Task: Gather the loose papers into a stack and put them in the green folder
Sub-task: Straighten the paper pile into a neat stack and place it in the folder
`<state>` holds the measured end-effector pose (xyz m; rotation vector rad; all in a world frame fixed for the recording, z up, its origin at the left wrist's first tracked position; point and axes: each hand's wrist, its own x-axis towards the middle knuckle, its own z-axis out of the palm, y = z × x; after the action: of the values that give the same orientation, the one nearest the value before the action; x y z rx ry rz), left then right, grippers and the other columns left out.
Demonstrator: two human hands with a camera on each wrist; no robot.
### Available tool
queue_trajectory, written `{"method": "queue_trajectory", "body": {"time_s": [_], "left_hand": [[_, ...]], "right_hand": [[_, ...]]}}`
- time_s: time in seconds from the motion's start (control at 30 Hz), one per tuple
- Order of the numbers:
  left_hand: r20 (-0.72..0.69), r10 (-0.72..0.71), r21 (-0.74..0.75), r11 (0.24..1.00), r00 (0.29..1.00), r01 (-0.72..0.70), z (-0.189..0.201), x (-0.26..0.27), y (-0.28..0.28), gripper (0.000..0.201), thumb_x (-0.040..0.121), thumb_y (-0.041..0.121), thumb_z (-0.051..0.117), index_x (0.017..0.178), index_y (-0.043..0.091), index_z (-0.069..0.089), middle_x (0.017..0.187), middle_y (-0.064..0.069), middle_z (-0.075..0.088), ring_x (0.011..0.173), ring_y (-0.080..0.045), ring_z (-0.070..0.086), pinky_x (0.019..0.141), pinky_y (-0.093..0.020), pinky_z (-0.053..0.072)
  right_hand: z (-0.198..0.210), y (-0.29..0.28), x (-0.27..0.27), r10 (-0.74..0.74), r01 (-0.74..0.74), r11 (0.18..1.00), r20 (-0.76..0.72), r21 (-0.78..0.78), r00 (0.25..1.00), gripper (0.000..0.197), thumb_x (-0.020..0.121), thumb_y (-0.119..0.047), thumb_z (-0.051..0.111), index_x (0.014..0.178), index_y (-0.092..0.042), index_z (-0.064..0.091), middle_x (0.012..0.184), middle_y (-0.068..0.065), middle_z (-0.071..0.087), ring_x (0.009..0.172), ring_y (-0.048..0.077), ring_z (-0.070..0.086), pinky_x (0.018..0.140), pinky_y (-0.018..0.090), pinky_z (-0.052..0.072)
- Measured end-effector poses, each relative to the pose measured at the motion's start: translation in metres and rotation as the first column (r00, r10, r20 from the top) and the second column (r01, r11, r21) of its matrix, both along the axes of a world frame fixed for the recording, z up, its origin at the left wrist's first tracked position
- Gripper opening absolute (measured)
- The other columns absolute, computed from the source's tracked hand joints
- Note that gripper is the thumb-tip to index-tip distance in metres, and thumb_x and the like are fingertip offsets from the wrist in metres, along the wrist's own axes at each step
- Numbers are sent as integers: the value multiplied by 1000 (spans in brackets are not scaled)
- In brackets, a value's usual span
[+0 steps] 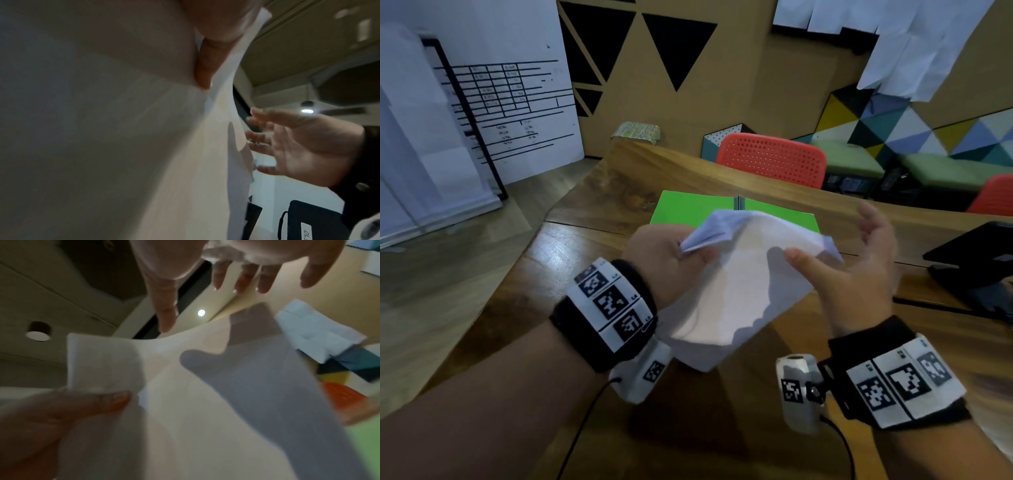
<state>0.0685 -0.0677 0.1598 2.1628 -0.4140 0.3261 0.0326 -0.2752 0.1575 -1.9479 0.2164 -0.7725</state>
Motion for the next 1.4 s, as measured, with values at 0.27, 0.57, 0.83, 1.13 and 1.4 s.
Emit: {"method": "queue_trajectory", "body": {"time_s": [0.27,0.57,0.83,1.13,1.4], "left_hand": [[-145,-170,331,920,975,210,10,4,0,45,75,43,70,49,14,48,50,7,43,60,-21,45,54,-26,27],[-590,23,-99,990,807,-101,-43,19,84,29,67,-4,77,53,20,68,42,13,65,47,-3,61,47,-9,47],[-468,43,-565,753,883,-336,-52,-5,28,11,85,-6,55,88,2,61,66,-1,71,55,-2,66,50,-13,54],[-392,87,-512,806,916,-296,-80,-13,25,27,56,48,65,71,29,53,78,-2,63,68,-12,58,58,-23,48],[-395,76,-635,697,916,-332,-87,8,28,9,62,27,57,71,25,57,75,2,66,58,-4,59,48,-10,47]], "right_hand": [[12,23,4,520,-511,850,45,-129,853,26,69,-11,76,70,-37,71,60,-19,64,52,0,52,53,19,44],[-13,-32,-7,457,-416,729,66,543,887,25,63,-14,70,88,-7,70,68,4,72,56,21,63,56,31,52],[-69,-12,15,107,-54,797,-53,602,993,20,86,-3,59,76,-20,64,66,-9,70,70,18,63,73,33,51],[-90,-1,4,83,69,749,-197,659,977,11,88,-21,58,79,-19,52,78,1,54,77,20,49,70,31,38],[-89,-12,21,23,91,788,-178,609,984,25,87,-14,57,64,-21,51,69,-2,49,72,13,42,64,26,32]]}}
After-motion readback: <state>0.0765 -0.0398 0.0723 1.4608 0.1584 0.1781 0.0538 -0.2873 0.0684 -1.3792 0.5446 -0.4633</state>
